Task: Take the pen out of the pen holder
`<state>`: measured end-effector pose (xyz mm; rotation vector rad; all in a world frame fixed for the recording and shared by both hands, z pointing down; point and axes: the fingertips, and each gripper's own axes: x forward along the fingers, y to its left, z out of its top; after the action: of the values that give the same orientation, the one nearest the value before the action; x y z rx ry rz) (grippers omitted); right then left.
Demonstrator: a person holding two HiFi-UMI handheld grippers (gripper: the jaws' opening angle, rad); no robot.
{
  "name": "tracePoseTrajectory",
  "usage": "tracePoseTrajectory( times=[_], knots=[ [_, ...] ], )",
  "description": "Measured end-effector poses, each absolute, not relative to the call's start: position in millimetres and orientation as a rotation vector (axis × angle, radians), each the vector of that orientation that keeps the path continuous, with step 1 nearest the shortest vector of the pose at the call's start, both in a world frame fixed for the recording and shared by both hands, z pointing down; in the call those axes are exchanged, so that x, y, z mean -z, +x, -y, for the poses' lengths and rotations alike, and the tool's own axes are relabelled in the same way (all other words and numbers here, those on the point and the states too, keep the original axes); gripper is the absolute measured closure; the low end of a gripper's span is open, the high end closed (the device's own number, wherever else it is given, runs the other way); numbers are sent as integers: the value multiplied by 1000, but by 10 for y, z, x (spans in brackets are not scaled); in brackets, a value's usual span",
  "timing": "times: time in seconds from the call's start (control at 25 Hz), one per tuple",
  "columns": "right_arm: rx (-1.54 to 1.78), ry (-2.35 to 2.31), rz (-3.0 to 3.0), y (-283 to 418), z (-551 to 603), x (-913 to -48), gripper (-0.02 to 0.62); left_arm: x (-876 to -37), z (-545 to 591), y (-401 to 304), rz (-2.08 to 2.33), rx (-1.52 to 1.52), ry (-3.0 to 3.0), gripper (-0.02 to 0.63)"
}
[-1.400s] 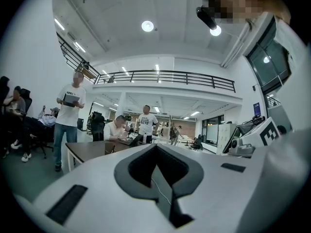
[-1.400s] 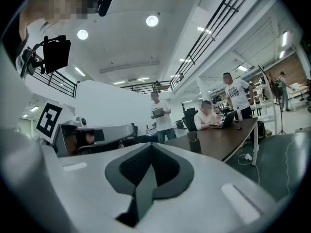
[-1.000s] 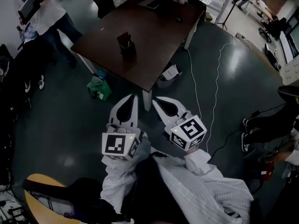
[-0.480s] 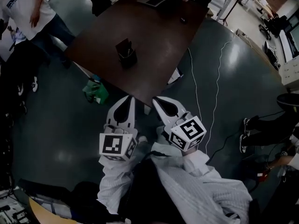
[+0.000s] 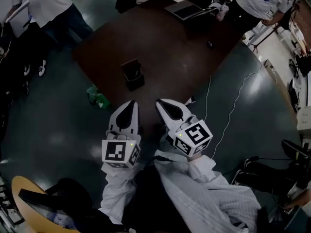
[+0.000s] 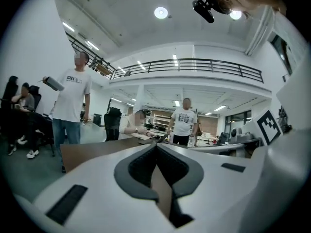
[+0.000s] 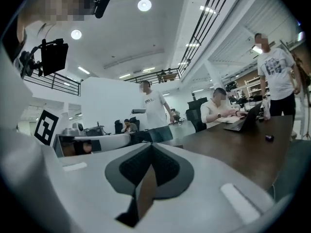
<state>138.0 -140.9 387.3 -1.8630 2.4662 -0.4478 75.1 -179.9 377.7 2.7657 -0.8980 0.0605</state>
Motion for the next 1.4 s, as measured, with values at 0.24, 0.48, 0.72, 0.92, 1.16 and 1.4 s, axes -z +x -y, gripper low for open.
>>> tracePoseTrajectory(
  times=[0.24,0.48,0.72,0.92,1.16,1.4],
  knots=[
    [517,-1607,-2704,1886,1612,-3854,592,-3874,2047,1132,1187,-91,2617,601],
    [581,-1499,-2740,2262,1700,-3880,592,-3854,2161,1390,1330,-131,2545,601],
    [672,-1458,-2794,2202,1833,-4152,592,-4151,2436,1506,1386,-235,2500,601],
    [722,-1471,-2816,2171,1958,-4298,592,-4457,2797,1539,1428,-311,2455,601],
    [790,-1499,-2810,2245,2227,-4511,592,-4890,3172,1634,1427,-461,2416,598],
    [839,-1512,-2800,2325,2424,-4649,592,-5248,3349,1743,1374,-572,2372,492]
  ],
)
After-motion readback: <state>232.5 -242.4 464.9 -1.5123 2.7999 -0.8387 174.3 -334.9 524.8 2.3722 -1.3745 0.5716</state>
